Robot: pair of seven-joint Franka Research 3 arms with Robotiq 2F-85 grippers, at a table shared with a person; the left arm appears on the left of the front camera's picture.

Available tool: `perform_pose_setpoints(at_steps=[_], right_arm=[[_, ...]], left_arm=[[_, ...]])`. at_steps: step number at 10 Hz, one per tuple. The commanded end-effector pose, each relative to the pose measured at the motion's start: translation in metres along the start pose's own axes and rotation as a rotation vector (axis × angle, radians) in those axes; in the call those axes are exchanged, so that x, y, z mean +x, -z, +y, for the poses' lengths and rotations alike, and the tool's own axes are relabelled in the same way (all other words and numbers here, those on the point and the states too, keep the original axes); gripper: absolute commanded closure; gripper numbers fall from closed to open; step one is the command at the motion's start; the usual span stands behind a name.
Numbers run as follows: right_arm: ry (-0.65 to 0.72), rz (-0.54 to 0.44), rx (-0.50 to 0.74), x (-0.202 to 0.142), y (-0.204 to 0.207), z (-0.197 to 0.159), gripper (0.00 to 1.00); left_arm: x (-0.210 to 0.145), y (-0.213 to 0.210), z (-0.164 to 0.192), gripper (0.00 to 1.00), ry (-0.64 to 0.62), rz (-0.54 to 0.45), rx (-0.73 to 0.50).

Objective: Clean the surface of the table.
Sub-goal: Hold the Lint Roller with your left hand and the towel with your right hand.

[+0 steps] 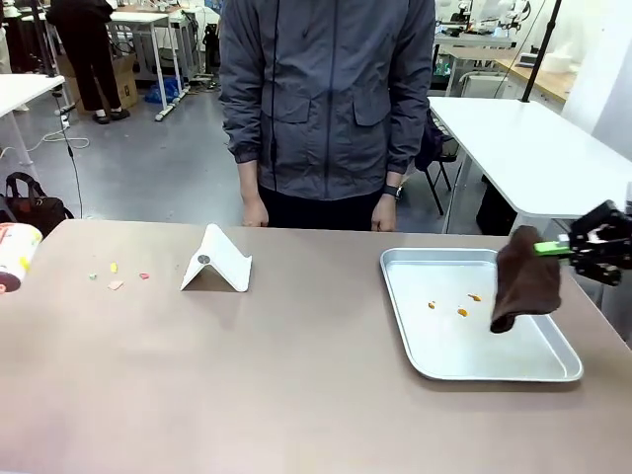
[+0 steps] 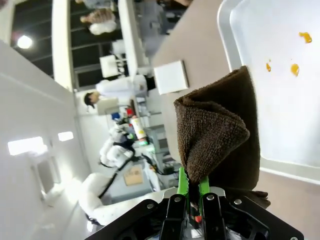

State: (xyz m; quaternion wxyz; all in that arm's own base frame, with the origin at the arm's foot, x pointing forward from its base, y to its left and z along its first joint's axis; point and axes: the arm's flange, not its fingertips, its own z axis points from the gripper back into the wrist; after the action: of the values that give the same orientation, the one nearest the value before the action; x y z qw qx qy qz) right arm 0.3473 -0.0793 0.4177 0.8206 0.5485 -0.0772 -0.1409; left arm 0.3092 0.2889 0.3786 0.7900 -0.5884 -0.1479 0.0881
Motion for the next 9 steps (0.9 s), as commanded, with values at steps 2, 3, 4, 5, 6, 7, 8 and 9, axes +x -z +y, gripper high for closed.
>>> perform_pose_setpoints(at_steps=[2, 3, 4, 5, 6, 7, 8, 9], right_arm=[[-0.013, -0.043, 0.173, -0.054, -0.012, -0.070, 1.00], [0.007, -0.055, 0.195, -0.050, -0.014, -0.080, 1.00], [0.015, -0.044, 0.197, -0.045, -0.009, -0.087, 1.00], [0.034, -0.054, 0.134, 0.000, -0.043, -0.059, 1.00], [0.034, -0.054, 0.134, 0.000, -0.043, -0.059, 1.00], [0.034, -0.054, 0.134, 0.000, -0.043, -0.059, 1.00], [0.034, -0.054, 0.134, 0.000, -0.043, -0.059, 1.00], [0.034, -0.054, 0.134, 0.000, -0.043, -0.059, 1.00]], left_arm=[[0.005, -0.025, 0.030, 1.00, 0.063, -0.058, -0.188], [0.007, -0.025, 0.035, 1.00, 0.070, -0.072, -0.218], [0.011, -0.022, 0.039, 1.00, 0.102, -0.075, -0.270], [-0.002, -0.021, 0.032, 1.00, 0.025, -0.071, -0.152], [-0.002, -0.021, 0.032, 1.00, 0.025, -0.071, -0.152], [-0.002, -0.021, 0.032, 1.00, 0.025, -0.071, -0.152], [-0.002, -0.021, 0.032, 1.00, 0.025, -0.071, -0.152], [-0.002, -0.021, 0.032, 1.00, 0.025, -0.071, -0.152]])
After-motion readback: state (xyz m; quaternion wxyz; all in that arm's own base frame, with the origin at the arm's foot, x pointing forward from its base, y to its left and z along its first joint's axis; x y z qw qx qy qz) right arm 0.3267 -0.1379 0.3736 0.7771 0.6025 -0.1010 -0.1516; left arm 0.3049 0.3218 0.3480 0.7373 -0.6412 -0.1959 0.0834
